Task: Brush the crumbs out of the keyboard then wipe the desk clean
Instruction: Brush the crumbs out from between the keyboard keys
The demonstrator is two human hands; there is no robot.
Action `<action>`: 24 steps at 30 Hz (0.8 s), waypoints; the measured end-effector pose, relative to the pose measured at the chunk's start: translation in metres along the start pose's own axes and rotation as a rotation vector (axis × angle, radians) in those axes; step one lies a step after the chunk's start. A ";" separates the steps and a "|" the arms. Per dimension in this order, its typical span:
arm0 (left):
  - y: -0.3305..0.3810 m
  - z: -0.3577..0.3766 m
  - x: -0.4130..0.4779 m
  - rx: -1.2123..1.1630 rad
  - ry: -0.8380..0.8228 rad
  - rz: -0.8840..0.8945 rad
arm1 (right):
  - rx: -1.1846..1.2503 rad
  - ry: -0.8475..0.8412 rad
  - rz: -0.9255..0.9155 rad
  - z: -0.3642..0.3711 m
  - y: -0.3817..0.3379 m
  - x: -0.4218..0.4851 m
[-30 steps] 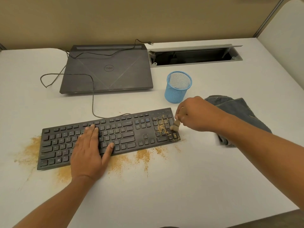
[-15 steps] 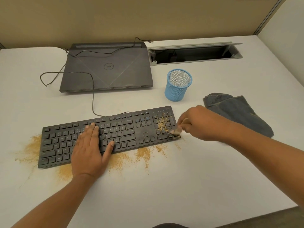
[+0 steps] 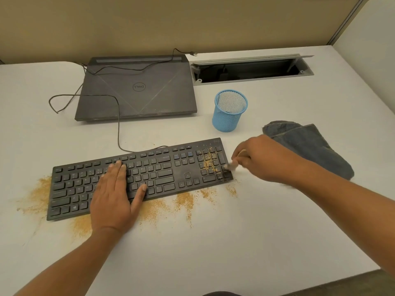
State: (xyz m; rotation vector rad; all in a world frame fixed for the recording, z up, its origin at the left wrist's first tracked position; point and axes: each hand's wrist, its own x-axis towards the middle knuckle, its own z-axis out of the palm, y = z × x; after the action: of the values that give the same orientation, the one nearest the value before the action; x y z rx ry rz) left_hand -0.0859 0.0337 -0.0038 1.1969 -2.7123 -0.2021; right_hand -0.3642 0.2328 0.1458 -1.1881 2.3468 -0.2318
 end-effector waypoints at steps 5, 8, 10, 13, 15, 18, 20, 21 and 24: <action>0.000 0.000 0.000 0.016 -0.007 0.006 | 0.010 -0.010 -0.009 -0.009 -0.010 0.020; -0.001 0.000 0.001 0.020 -0.007 0.005 | 0.166 0.226 0.046 -0.005 -0.011 0.043; -0.001 0.000 0.000 0.018 -0.009 -0.001 | 0.142 0.175 0.036 0.002 -0.013 0.049; 0.000 0.000 0.001 0.019 -0.008 0.001 | -0.012 0.020 0.017 -0.001 -0.018 0.042; 0.000 0.000 0.001 0.024 -0.006 0.005 | -0.022 0.014 -0.013 -0.007 -0.019 0.041; 0.000 0.000 0.001 0.020 -0.003 0.005 | -0.014 0.066 -0.103 -0.007 -0.025 0.043; 0.001 -0.001 0.001 0.019 -0.004 0.005 | 0.016 0.019 -0.117 -0.002 -0.028 0.044; 0.001 -0.001 0.001 0.018 -0.004 0.005 | -0.006 -0.024 -0.120 -0.002 -0.028 0.044; 0.001 -0.001 0.001 0.019 -0.005 0.003 | -0.064 -0.096 -0.128 -0.008 -0.030 0.041</action>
State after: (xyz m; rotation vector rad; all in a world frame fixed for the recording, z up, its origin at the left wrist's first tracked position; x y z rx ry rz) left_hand -0.0869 0.0331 -0.0022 1.1984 -2.7261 -0.1797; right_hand -0.3674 0.1818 0.1487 -1.3516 2.2130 -0.1402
